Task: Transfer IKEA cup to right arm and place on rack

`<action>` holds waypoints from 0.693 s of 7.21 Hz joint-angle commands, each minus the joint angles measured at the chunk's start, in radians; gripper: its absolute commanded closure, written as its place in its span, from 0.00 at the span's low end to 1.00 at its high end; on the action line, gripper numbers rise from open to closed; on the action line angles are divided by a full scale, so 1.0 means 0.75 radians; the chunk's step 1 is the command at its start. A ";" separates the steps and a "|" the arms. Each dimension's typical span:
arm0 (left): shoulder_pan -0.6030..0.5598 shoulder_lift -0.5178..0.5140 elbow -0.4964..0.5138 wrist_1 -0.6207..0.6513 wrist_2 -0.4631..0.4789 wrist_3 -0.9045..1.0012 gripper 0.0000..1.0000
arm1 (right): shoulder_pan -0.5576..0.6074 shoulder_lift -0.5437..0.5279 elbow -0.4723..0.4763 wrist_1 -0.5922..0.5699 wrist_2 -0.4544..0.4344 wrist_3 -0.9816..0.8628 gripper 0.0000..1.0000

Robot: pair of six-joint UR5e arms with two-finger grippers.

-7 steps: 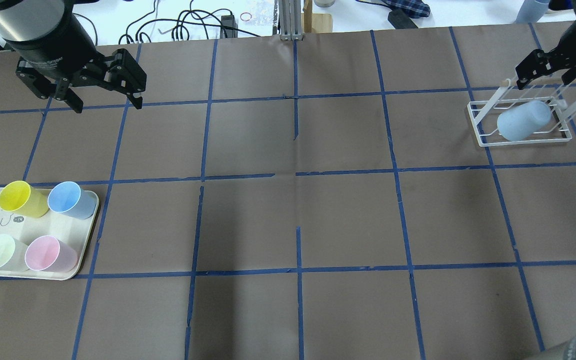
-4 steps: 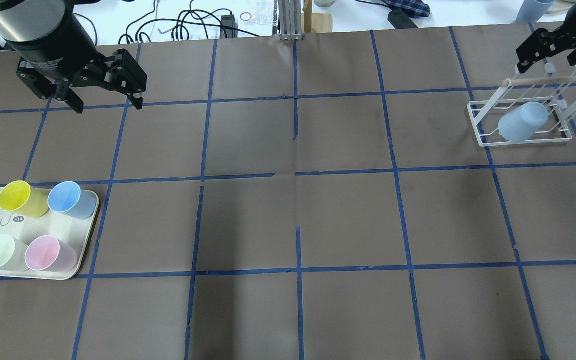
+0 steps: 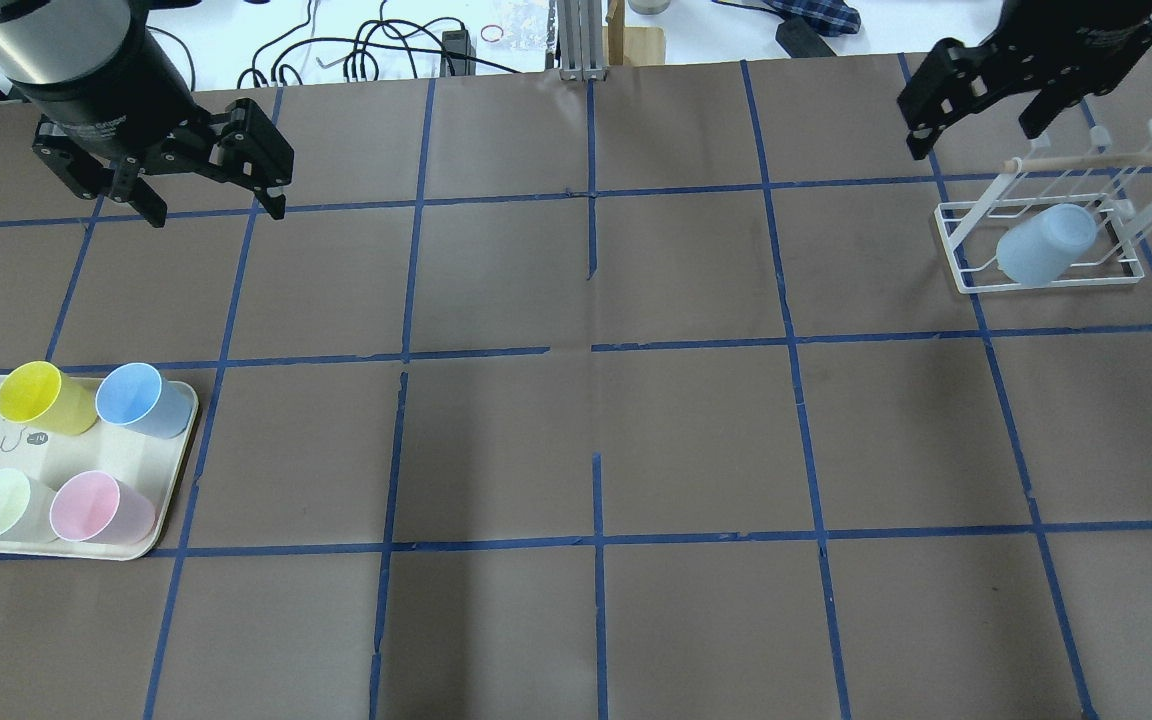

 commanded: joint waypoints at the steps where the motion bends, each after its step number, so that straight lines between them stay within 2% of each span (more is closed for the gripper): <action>1: 0.000 0.000 0.000 0.000 0.000 0.000 0.00 | 0.160 -0.088 0.015 0.121 0.001 0.243 0.00; 5: 0.000 0.000 -0.004 0.000 0.004 0.000 0.00 | 0.159 -0.056 0.051 0.158 0.001 0.236 0.00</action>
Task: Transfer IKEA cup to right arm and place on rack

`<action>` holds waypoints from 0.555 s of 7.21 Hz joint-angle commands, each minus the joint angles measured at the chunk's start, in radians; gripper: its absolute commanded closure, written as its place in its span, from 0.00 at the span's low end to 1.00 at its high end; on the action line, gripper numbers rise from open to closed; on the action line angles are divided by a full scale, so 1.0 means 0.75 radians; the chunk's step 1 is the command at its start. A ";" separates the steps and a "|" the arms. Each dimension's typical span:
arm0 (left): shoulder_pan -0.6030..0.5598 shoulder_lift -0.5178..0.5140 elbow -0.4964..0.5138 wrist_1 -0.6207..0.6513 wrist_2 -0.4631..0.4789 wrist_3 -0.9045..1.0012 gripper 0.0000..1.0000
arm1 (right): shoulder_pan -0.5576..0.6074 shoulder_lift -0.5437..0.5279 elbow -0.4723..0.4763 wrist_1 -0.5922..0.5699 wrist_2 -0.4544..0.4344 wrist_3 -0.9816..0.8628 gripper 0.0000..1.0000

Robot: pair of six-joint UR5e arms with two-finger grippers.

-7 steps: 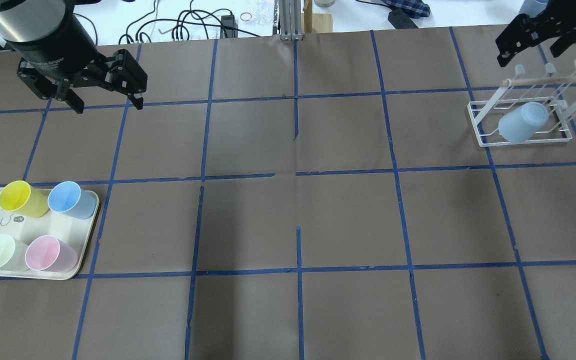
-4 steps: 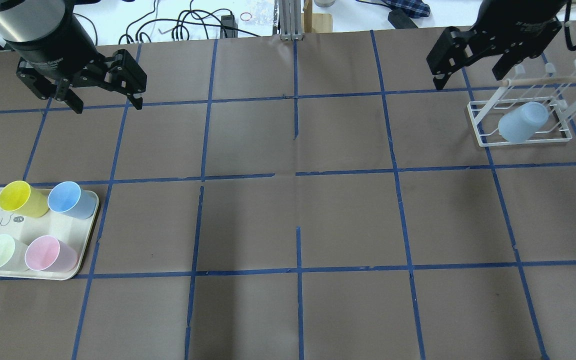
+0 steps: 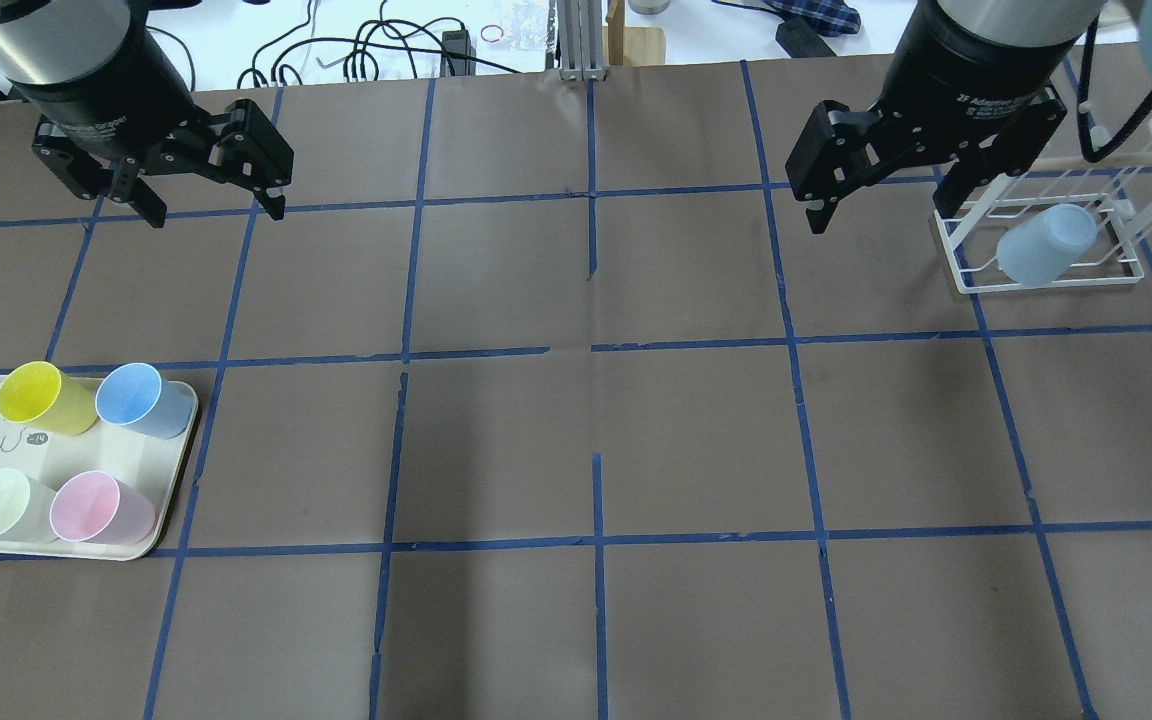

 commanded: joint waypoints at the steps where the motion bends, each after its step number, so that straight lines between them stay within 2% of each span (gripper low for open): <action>1: 0.000 0.002 -0.004 0.000 0.002 0.000 0.00 | -0.002 0.016 0.022 -0.003 -0.001 -0.007 0.00; 4: 0.000 0.006 -0.010 0.000 0.000 0.000 0.00 | -0.004 0.040 0.018 -0.016 0.003 -0.007 0.00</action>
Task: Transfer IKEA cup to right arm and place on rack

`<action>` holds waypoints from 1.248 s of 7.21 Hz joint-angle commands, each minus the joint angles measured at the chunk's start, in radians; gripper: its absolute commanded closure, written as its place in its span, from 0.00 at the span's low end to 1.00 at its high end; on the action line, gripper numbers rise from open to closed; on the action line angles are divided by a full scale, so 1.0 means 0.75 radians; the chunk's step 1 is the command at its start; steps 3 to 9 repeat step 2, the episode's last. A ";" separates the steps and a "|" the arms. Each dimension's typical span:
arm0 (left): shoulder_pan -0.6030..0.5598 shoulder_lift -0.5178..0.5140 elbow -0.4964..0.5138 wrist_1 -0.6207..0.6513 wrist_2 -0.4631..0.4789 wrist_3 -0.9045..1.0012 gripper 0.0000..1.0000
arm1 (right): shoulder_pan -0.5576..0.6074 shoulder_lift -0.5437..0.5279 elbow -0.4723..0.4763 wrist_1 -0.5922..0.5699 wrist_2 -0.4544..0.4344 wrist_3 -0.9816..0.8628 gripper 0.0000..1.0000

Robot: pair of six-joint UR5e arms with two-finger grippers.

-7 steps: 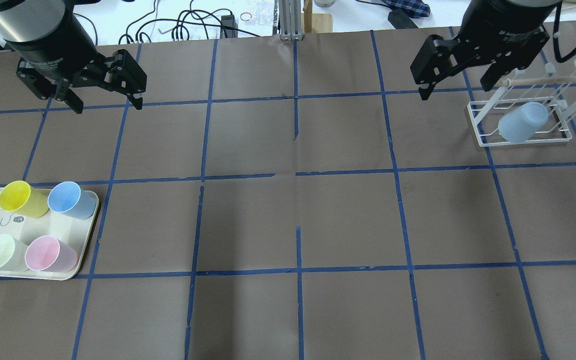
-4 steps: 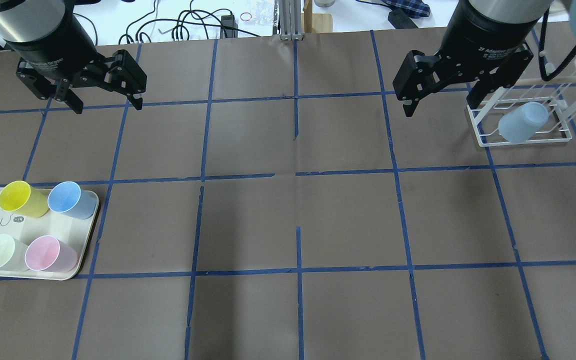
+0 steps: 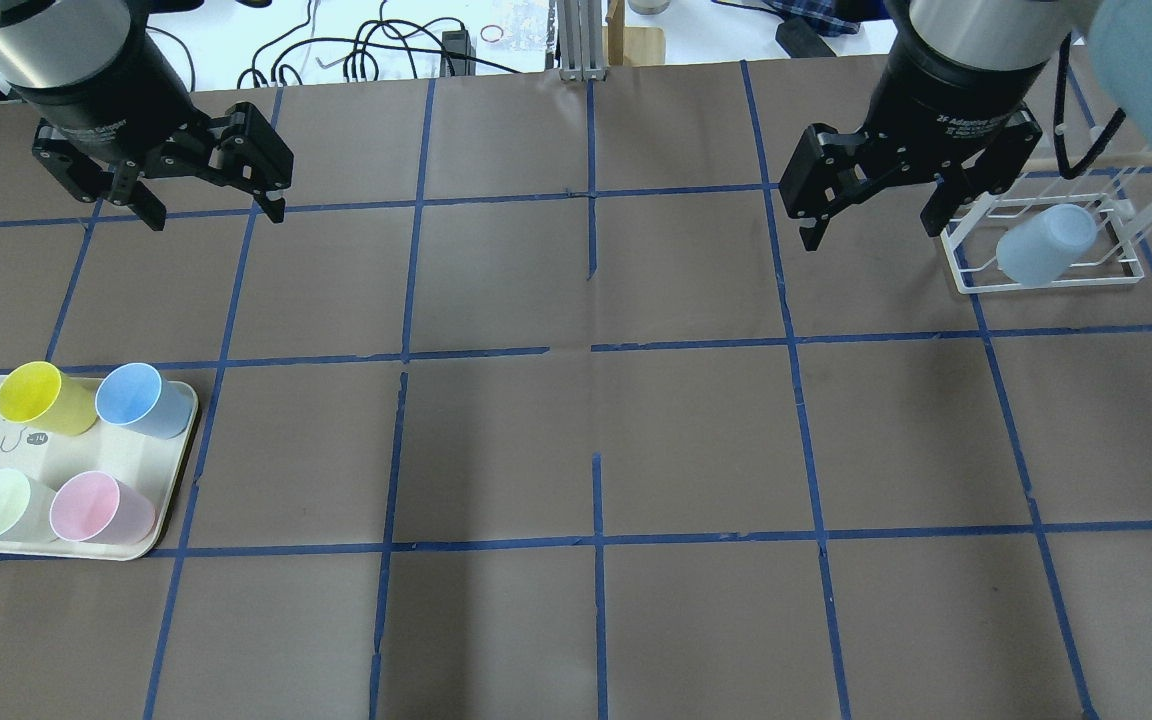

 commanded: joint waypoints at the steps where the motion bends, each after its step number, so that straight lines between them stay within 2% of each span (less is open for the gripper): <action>1: 0.000 0.001 -0.003 0.000 -0.001 0.000 0.00 | -0.003 0.006 -0.002 -0.003 0.001 -0.003 0.00; 9: 0.000 0.001 -0.003 0.000 -0.001 0.000 0.00 | -0.005 0.006 -0.004 -0.003 0.001 -0.003 0.00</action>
